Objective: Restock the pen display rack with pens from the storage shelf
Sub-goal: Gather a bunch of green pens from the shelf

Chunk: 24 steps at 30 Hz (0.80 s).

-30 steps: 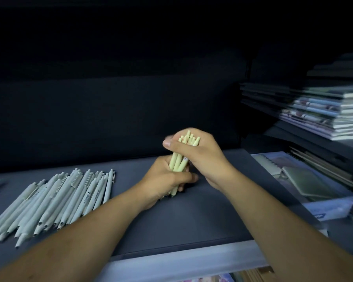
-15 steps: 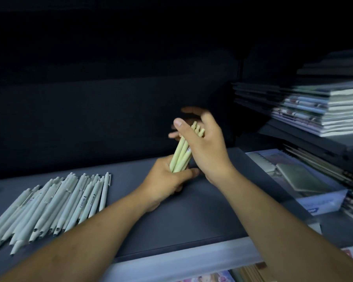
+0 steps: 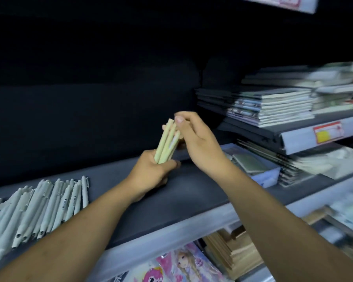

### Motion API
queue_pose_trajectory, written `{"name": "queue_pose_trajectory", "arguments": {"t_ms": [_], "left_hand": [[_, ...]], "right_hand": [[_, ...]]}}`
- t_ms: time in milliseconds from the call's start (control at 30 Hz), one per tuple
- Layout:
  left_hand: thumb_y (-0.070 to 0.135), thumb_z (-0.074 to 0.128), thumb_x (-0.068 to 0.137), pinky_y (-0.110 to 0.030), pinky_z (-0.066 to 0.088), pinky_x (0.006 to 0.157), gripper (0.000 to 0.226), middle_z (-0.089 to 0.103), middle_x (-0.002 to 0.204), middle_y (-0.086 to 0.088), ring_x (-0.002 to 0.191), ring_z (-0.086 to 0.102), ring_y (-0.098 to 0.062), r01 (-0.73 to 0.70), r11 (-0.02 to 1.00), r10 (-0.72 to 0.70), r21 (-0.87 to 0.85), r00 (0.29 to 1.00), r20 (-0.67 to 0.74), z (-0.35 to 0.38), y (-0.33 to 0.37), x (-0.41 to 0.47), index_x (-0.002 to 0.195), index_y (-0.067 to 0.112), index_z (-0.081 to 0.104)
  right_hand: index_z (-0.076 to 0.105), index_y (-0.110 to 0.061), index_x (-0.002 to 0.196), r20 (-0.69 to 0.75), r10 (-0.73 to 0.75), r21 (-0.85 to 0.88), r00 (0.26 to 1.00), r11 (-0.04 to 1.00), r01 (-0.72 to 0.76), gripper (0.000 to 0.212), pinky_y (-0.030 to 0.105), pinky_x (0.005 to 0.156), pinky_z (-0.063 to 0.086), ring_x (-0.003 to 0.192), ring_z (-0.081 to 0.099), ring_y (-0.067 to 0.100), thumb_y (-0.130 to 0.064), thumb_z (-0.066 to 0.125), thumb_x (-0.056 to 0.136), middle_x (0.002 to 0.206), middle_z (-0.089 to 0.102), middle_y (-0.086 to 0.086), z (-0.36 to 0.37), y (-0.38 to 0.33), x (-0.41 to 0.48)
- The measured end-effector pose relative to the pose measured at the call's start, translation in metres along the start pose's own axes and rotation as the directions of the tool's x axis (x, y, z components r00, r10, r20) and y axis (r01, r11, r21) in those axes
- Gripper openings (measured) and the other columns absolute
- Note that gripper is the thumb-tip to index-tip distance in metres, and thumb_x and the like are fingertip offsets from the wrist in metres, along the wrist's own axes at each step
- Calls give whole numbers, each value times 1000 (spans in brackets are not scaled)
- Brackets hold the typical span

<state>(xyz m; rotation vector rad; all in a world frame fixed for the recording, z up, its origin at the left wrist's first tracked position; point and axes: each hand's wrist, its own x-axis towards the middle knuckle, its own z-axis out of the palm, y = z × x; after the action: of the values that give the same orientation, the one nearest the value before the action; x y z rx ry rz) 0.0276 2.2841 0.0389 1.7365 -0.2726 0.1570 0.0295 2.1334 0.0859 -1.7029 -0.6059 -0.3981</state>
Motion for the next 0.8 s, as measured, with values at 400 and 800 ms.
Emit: {"name": "queue_pose_trajectory", "arguments": {"t_ms": [400, 800], "left_hand": [[16, 82, 86, -20, 30, 43, 37, 48, 45, -1, 39, 39, -14, -190, 980, 198, -54, 934, 299, 44, 31, -53, 60, 14, 56], [19, 77, 91, -22, 25, 44, 41, 36, 50, -11, 40, 31, -17, 5, 940, 231, -342, 729, 644, 257, 82, -243, 64, 7, 47]], "right_hand": [[52, -18, 139, -342, 227, -722, 912, 557, -410, 41, 43, 96, 50, 118, 58, 22, -38, 55, 103, 139, 56, 1, -86, -54, -198], [53, -18, 126, -704, 187, -684, 685, 84, -725, 31, 38, 70, 45, 109, 58, 31, -36, 54, 100, 131, 53, 6, -190, -152, -457]]}}
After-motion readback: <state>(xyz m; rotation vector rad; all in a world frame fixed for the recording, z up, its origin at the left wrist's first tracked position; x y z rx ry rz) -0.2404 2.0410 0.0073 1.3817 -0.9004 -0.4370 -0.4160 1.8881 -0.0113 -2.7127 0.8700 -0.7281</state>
